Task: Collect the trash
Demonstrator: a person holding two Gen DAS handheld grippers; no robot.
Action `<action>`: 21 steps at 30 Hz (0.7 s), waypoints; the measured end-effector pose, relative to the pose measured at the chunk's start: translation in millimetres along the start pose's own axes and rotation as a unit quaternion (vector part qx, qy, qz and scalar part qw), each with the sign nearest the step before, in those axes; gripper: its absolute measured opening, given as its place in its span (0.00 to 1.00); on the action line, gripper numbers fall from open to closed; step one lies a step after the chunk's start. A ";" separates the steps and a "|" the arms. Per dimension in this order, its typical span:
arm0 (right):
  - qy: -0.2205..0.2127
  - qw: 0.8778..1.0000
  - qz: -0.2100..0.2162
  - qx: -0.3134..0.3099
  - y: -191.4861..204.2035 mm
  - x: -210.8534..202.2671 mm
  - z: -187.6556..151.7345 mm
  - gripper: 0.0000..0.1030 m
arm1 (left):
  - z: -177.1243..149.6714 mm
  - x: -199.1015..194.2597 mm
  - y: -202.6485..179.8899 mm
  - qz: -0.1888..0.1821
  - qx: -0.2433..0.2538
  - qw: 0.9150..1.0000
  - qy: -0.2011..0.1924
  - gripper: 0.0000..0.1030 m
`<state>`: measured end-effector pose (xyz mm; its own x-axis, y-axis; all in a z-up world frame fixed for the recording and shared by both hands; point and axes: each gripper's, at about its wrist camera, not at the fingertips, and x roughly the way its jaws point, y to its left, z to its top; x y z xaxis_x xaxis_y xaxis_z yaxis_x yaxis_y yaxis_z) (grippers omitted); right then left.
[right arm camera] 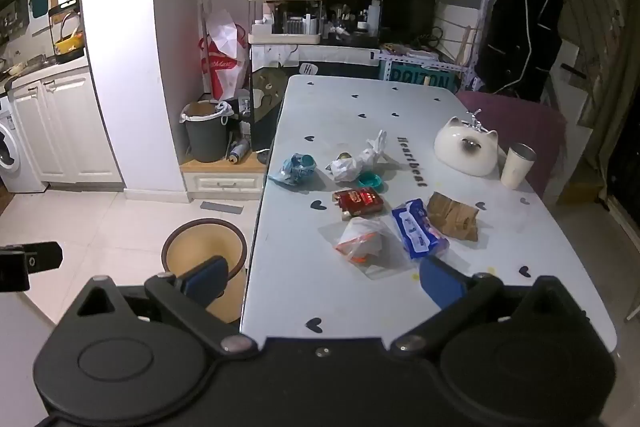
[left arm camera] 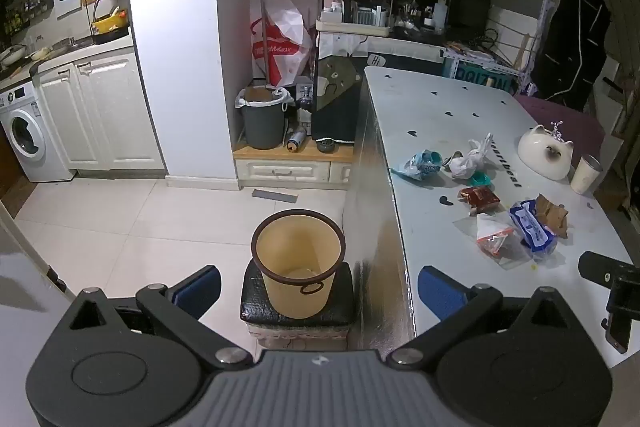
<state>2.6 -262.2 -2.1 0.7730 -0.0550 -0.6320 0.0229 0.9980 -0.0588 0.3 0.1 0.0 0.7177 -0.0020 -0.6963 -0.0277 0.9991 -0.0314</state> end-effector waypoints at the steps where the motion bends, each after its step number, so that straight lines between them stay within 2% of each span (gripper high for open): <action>1: 0.001 1.000 0.001 0.001 -0.6 0.7 0.1 1.00 | -0.1 0.0 0.0 0.000 0.001 1.000 -0.001 1.00; 21: 0.008 1.000 0.005 0.005 -1.7 3.4 -0.6 1.00 | -6.4 10.7 -5.4 0.000 0.002 1.000 0.002 1.00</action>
<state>4.7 -264.0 -4.6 0.7627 -0.0449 -0.6452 0.0210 0.9988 -0.0447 3.7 -5.6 -11.9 0.7146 -0.0020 -0.6995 -0.0254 0.9993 -0.0289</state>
